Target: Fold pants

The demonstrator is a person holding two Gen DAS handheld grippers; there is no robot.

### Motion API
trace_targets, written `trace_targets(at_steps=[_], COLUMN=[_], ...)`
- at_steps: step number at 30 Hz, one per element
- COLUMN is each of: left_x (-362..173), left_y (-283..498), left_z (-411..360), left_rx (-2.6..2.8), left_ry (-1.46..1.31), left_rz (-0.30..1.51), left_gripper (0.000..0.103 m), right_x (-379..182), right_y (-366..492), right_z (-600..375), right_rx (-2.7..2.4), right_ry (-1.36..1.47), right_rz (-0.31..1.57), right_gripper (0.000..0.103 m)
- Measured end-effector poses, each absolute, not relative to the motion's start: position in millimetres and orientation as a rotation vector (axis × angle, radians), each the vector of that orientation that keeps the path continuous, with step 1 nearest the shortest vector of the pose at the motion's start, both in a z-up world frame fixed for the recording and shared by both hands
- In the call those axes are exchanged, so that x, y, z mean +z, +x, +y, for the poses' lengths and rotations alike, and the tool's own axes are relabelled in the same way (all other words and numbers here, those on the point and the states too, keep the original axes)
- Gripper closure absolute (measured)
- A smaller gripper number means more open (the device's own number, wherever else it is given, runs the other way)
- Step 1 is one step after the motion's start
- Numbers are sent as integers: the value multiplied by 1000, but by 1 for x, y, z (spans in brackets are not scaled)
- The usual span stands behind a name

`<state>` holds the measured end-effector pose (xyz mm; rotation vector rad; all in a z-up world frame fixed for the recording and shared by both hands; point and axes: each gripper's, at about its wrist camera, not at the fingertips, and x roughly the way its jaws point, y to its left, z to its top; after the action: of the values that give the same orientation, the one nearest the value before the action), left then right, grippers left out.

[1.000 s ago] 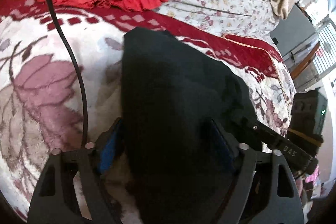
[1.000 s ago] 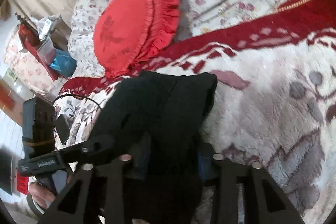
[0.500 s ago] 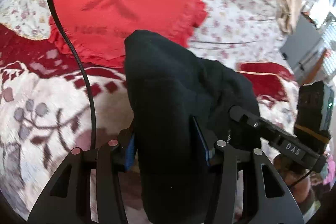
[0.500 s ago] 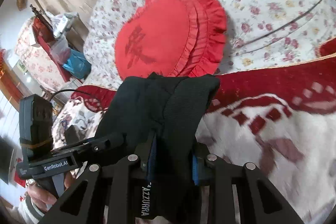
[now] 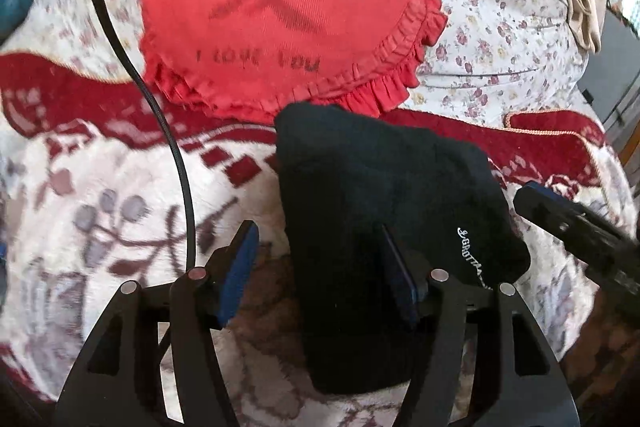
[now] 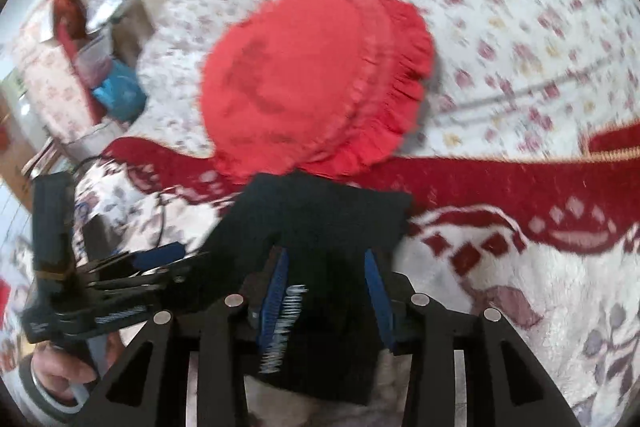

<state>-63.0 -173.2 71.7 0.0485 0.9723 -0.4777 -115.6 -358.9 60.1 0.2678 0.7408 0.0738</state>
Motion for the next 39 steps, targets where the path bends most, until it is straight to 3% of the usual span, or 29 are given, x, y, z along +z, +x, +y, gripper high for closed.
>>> trace_targets(at_steps=[8, 16, 23, 39], left_x=[55, 64, 81, 105], left_y=[-79, -87, -104, -132], left_z=[-179, -173, -162, -135], left_rx=[-447, -412, -371, -295], left_ry=[75, 60, 110, 168], left_rz=[933, 891, 815, 731], left_gripper=[37, 37, 37, 37], right_x=[10, 42, 61, 70], right_y=[-115, -128, -135, -146], right_z=[-334, -335, -322, -306], right_rx=[61, 61, 37, 30], right_ry=[164, 192, 179, 174], right_rz=[875, 809, 758, 762], right_gripper=[64, 64, 51, 49])
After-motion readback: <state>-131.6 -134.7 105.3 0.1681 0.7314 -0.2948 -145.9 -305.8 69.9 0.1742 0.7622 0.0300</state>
